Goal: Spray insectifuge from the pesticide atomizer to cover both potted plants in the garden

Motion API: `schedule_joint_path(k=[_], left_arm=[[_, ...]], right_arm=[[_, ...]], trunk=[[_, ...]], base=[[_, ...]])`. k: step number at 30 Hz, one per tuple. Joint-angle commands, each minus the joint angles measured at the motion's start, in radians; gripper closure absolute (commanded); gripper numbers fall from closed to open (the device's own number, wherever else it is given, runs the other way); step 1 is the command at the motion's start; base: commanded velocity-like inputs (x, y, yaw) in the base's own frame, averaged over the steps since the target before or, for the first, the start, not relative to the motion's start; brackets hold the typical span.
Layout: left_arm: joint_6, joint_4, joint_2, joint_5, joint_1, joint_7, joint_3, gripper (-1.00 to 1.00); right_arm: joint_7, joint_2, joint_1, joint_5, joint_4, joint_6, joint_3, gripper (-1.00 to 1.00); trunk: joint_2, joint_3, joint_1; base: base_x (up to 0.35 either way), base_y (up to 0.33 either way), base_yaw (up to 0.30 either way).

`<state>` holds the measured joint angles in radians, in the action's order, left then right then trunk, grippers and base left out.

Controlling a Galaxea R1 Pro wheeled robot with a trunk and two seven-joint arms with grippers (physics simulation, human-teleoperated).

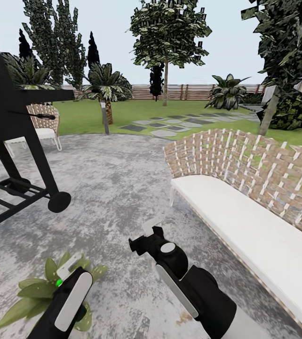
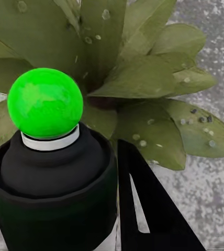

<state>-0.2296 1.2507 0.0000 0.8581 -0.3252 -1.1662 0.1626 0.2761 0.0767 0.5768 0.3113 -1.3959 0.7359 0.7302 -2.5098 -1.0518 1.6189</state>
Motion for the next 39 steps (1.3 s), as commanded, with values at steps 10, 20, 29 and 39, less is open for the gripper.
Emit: schedule_joint_path(k=[10,20,29,39], left_arm=[[0.000,-0.002,0.000,-0.001,0.000,0.000,-0.002,1.00],[-0.010,-0.173,-0.017,-0.012,-0.070,-0.013,-0.027,1.00],[-0.082,-0.215,-0.034,-0.141,-0.121,-0.028,0.074,1.00],[-0.154,-0.345,-0.036,-0.137,-0.169,0.038,0.073,1.00]], right_arm=[[0.000,0.000,0.000,0.000,0.000,0.000,0.000,-1.00],[0.000,0.000,0.000,0.000,-0.003,0.000,0.000,-1.00],[0.000,0.000,0.000,0.000,-0.003,0.001,0.000,-1.00],[0.000,0.000,0.000,0.000,-0.003,0.002,0.000,-1.00]], trunk=[[0.000,0.000,0.000],[0.000,0.000,0.000],[0.000,0.000,0.000],[0.000,0.000,0.000]], base=[[-0.203,0.103,0.000],[0.000,0.000,0.000],[0.000,0.000,0.000],[0.000,0.000,0.000]])
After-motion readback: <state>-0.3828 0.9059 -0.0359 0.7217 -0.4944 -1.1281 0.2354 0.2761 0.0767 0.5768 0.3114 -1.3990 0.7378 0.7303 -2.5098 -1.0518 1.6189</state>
